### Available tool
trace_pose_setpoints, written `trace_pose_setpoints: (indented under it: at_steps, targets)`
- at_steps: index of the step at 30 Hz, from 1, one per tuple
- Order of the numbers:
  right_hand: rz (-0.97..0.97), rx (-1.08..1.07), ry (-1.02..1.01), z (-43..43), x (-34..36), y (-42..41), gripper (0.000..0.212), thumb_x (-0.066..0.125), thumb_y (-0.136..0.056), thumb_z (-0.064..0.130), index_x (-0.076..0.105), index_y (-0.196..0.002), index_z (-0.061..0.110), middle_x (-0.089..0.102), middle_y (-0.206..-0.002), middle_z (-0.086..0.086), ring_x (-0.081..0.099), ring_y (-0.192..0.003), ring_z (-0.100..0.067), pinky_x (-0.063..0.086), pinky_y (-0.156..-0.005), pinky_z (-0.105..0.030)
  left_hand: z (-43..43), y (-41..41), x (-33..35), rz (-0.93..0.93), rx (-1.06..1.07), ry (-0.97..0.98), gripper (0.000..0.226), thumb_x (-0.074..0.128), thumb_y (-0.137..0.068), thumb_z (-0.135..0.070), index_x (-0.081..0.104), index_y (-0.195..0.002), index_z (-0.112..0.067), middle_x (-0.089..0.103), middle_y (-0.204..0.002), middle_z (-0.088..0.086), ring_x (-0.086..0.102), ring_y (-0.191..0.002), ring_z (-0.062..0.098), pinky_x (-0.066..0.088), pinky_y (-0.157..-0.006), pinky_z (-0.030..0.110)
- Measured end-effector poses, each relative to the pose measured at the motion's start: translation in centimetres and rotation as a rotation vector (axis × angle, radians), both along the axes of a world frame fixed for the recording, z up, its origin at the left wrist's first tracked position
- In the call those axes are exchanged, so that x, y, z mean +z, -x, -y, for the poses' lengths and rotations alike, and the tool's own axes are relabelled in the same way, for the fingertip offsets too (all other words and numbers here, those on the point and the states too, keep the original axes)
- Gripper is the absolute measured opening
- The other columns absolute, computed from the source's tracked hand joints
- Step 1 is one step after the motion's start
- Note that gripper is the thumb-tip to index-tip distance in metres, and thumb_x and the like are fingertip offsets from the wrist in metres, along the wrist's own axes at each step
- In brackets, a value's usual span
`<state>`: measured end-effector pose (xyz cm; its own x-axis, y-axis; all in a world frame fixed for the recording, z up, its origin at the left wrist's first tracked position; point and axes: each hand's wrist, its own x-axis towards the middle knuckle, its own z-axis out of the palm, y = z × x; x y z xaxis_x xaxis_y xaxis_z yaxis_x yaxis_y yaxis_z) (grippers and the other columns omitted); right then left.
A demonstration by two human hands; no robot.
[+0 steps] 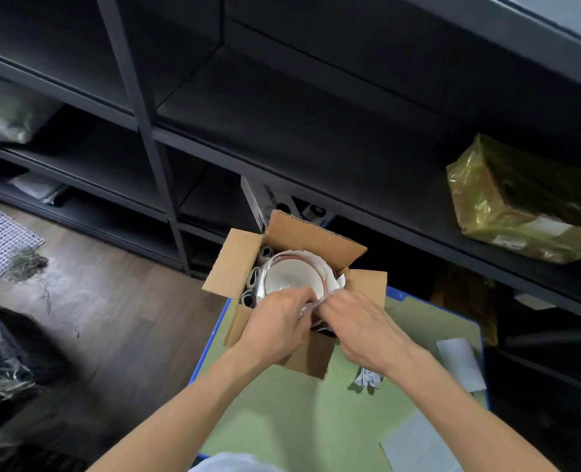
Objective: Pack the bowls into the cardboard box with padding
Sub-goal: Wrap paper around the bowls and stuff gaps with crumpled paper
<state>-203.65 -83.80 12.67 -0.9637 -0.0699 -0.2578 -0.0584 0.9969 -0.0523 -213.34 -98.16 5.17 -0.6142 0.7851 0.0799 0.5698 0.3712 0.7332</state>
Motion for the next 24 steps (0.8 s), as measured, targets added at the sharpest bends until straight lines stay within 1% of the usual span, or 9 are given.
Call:
trace_pose_setpoints:
  at_steps: [2,4,6,10,13,15,17,20,24]
  targets:
    - [-0.02,-0.015,0.006,-0.5,0.6,-0.6,0.043,0.062,-0.075,0.004,0.059,-0.112,0.025,0.057,-0.113,0.009,0.05,-0.109,-0.017,0.046,-0.084,-0.028,0.1,0.2,0.3,0.002,-0.015,0.009,0.003,0.051,-0.09,-0.023,0.054,-0.091,-0.023,0.056,-0.078,-0.009,0.048,-0.069,0.016,0.032,-0.057,0.031]
    - [-0.006,-0.01,-0.009,-1.0,0.8,-0.7,0.038,0.062,-0.075,0.003,0.064,-0.104,0.027,0.06,-0.101,0.012,0.052,-0.099,-0.017,0.048,-0.076,-0.028,0.0,0.3,0.3,0.002,-0.02,0.015,0.005,0.052,-0.09,-0.024,0.055,-0.095,-0.024,0.054,-0.079,-0.011,0.045,-0.07,0.013,0.029,-0.059,0.029]
    - [0.018,-0.034,-0.003,-0.9,0.6,-0.3,0.039,0.058,-0.076,-0.001,0.067,-0.1,0.028,0.061,-0.092,0.012,0.052,-0.094,-0.018,0.051,-0.071,-0.031,-0.1,0.2,0.3,0.002,-0.024,0.025,0.006,0.053,-0.09,-0.025,0.056,-0.095,-0.023,0.059,-0.082,-0.008,0.05,-0.073,0.015,0.031,-0.059,0.029]
    - [0.083,-0.065,0.027,-0.1,-1.3,0.5,0.045,0.047,-0.083,-0.002,0.064,-0.112,0.028,0.06,-0.101,0.006,0.052,-0.101,-0.018,0.051,-0.074,-0.034,0.0,0.2,0.3,0.008,-0.021,0.041,0.006,0.051,-0.092,-0.025,0.056,-0.091,-0.023,0.061,-0.081,-0.006,0.054,-0.074,0.019,0.04,-0.059,0.035]
    - [0.035,-0.076,0.008,0.0,-1.4,0.4,0.035,0.056,-0.08,0.001,0.064,-0.101,0.028,0.062,-0.093,0.006,0.058,-0.091,-0.021,0.053,-0.07,-0.036,0.1,0.3,0.1,0.017,-0.022,0.052,0.007,0.048,-0.091,-0.025,0.054,-0.09,-0.022,0.059,-0.08,-0.006,0.054,-0.073,0.02,0.047,-0.062,0.04]
    - [-0.023,-0.088,-0.005,-0.8,-1.4,-0.2,0.027,0.064,-0.076,0.005,0.064,-0.09,0.028,0.062,-0.083,0.011,0.057,-0.085,-0.019,0.05,-0.072,-0.032,0.1,0.3,0.0,0.01,-0.031,0.052,0.009,0.047,-0.09,-0.026,0.055,-0.093,-0.021,0.061,-0.083,-0.004,0.055,-0.075,0.022,0.048,-0.063,0.041]
    - [-0.032,-0.087,-0.051,-1.2,-1.4,-0.6,0.023,0.063,-0.078,0.009,0.065,-0.085,0.031,0.06,-0.08,0.014,0.053,-0.086,-0.015,0.045,-0.075,-0.028,0.1,0.4,0.0,-0.001,-0.04,0.05,0.015,0.046,-0.089,-0.026,0.056,-0.097,-0.02,0.063,-0.086,-0.001,0.056,-0.077,0.024,0.048,-0.063,0.041]
    - [-0.06,-0.084,-0.075,-0.9,-2.1,-0.6,0.024,0.063,-0.072,0.006,0.067,-0.076,0.029,0.058,-0.072,0.013,0.05,-0.08,-0.016,0.044,-0.072,-0.027,0.0,0.3,0.0,-0.009,-0.033,0.047,0.015,0.045,-0.088,-0.026,0.057,-0.095,-0.019,0.062,-0.084,-0.001,0.055,-0.076,0.024,0.048,-0.062,0.041]
    - [-0.083,-0.131,-0.065,-0.2,-3.2,0.0,0.023,0.066,-0.07,0.008,0.07,-0.075,0.03,0.06,-0.069,0.014,0.049,-0.079,-0.016,0.035,-0.069,-0.026,-0.2,0.2,0.1,-0.006,-0.014,0.061,0.01,0.05,-0.09,-0.023,0.057,-0.093,-0.017,0.062,-0.084,-0.002,0.054,-0.078,0.022,0.045,-0.064,0.039]
